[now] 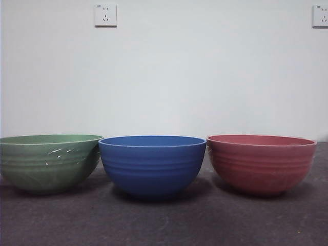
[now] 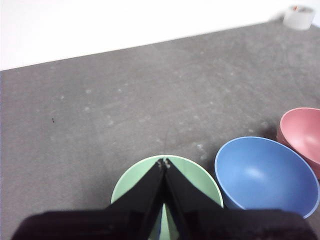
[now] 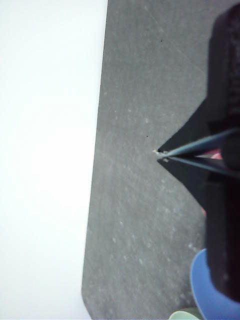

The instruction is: Pick up the green bowl on the top,put the green bowl on the left,pick up the red bowl in the middle,put the red bowl on the right

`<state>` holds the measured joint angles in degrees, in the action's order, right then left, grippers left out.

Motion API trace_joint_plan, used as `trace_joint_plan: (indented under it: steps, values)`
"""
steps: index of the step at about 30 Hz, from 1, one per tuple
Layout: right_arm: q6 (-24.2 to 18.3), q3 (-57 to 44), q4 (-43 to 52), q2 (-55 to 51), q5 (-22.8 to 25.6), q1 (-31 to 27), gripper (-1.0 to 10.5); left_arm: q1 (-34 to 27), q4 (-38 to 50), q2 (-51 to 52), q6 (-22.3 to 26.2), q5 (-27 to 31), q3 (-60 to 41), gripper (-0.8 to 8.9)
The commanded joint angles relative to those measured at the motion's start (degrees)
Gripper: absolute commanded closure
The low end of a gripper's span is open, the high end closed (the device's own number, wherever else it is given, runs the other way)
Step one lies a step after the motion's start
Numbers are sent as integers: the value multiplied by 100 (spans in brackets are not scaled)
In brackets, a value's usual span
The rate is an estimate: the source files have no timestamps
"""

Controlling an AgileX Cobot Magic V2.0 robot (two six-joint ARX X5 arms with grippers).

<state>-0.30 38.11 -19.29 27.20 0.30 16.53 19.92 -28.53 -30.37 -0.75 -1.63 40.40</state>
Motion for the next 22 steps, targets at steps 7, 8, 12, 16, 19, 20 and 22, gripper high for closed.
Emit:
trace_joint_plan:
  steps: [7, 8, 12, 16, 19, 20, 22]
  values:
    - [146, -302, -90, -470, 11, 4, 944, -13, 175, 358, -164, 52, -407, 817]
    - [146, -302, -90, -466, 13, 4, 944, -13, 144, 358, -164, 50, -407, 817]
    - [146, -302, -94, -433, 20, 4, 944, -13, 127, 358, -164, 52, -407, 817]
    - [146, -302, -94, -433, 11, 4, 944, -13, 125, 358, -164, 50, -407, 817]
    - [146, -302, -94, -433, 15, 4, 944, 39, 66, 426, -164, 7, -415, 817]
    - [146, -302, -96, -433, 26, 4, 944, 35, -63, 616, -157, 17, -415, 817]
    - [146, -302, -96, -433, 11, 4, 944, -59, -313, 1082, 330, 192, -415, 817]
